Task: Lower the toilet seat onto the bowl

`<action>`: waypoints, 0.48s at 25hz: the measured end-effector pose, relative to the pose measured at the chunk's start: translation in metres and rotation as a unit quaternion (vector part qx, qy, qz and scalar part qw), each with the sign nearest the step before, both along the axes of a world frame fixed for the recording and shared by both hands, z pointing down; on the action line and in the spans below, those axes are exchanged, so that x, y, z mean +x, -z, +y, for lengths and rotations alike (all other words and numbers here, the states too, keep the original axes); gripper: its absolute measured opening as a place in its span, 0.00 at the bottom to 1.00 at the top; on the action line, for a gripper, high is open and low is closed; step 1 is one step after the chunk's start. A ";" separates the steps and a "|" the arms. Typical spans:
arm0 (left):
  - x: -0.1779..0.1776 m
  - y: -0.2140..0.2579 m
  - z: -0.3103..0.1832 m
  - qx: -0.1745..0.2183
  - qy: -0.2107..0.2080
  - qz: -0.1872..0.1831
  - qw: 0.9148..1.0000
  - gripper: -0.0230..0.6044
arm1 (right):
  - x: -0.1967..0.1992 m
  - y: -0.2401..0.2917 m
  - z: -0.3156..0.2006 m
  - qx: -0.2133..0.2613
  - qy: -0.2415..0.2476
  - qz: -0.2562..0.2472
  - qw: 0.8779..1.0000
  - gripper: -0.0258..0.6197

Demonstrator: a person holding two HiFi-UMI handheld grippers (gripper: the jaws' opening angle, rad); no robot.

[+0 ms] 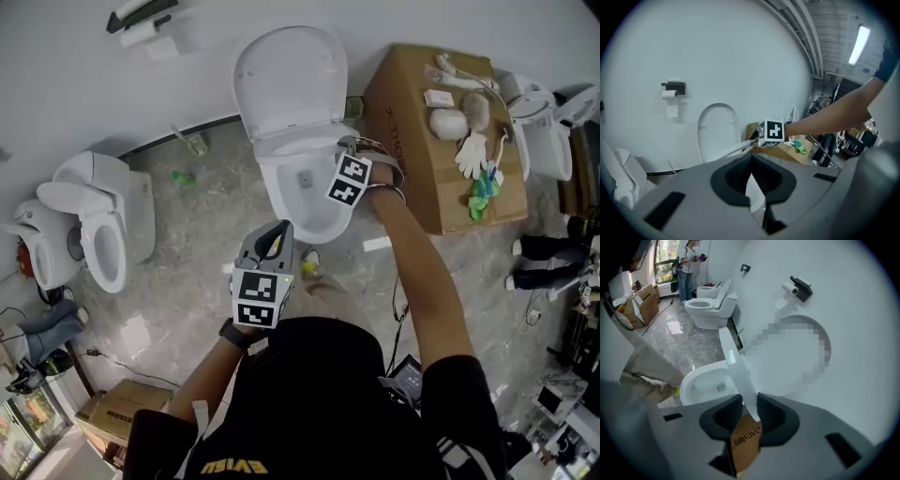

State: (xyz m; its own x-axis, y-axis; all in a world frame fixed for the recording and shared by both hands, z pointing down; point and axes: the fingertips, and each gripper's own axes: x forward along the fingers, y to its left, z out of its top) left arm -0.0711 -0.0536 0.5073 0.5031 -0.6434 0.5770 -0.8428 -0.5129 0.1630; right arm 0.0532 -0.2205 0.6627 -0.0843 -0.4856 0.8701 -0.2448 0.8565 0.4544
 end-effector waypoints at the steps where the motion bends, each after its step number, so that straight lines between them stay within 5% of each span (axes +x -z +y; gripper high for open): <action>1: -0.002 -0.002 0.002 -0.002 0.002 -0.001 1.000 0.06 | 0.000 -0.002 0.004 -0.003 0.001 -0.002 1.000 0.19; 12: -0.001 -0.005 0.010 -0.009 0.011 0.000 1.000 0.06 | 0.005 -0.023 0.043 -0.013 -0.004 -0.029 0.999 0.20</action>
State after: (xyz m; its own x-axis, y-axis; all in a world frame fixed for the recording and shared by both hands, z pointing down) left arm -0.0716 -0.0435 0.5126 0.4880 -0.6439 0.5892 -0.8544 -0.4906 0.1714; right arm 0.0585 -0.1773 0.6856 -0.1311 -0.4641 0.8760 -0.2767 0.8656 0.4172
